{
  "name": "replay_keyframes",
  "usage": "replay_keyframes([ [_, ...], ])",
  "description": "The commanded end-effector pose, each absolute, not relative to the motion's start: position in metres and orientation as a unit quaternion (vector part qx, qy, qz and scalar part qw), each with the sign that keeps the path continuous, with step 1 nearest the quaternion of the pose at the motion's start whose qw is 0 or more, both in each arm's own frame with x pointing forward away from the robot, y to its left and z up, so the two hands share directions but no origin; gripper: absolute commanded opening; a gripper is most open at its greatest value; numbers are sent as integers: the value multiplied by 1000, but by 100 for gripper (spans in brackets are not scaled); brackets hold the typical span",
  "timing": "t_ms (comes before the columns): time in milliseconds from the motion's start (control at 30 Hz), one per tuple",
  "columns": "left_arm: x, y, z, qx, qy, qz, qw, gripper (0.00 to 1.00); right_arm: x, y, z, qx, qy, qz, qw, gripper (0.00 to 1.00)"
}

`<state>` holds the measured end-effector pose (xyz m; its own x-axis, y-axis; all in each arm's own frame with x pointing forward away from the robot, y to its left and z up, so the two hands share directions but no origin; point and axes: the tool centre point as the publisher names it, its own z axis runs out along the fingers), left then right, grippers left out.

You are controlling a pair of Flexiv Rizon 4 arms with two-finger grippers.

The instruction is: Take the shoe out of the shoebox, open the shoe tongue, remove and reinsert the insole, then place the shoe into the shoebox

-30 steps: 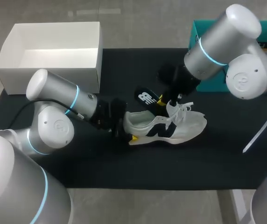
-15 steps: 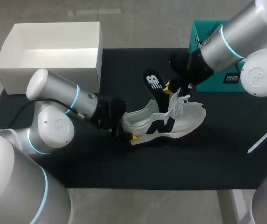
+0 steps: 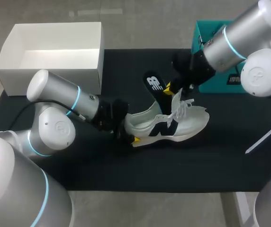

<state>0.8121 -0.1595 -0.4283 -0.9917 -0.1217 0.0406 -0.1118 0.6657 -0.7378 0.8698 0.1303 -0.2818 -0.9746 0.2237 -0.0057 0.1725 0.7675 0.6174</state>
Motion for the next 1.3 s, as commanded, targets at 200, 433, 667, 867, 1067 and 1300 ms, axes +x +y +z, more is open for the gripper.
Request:
replay_keyframes([
  [200, 811, -159, -430, -64, 913, -403, 6, 0, 885, 149, -288, 92, 936, 337, 34, 0],
  [433, 811, -159, -430, -64, 913, -403, 6, 0, 882, 157, -283, 95, 931, 352, 35, 0],
  [667, 811, -159, -430, -64, 913, -403, 6, 0, 888, 166, -290, 88, 924, 369, 35, 0],
  [867, 811, -159, -430, -64, 913, -403, 6, 0, 891, 168, -297, 85, 920, 381, 35, 0],
  [1067, 811, -159, -430, -64, 913, -403, 6, 0, 892, 168, -300, 80, 914, 395, 39, 0],
  [1300, 811, -159, -430, -64, 913, -403, 6, 0, 900, 174, -299, 66, 904, 419, 49, 0],
])
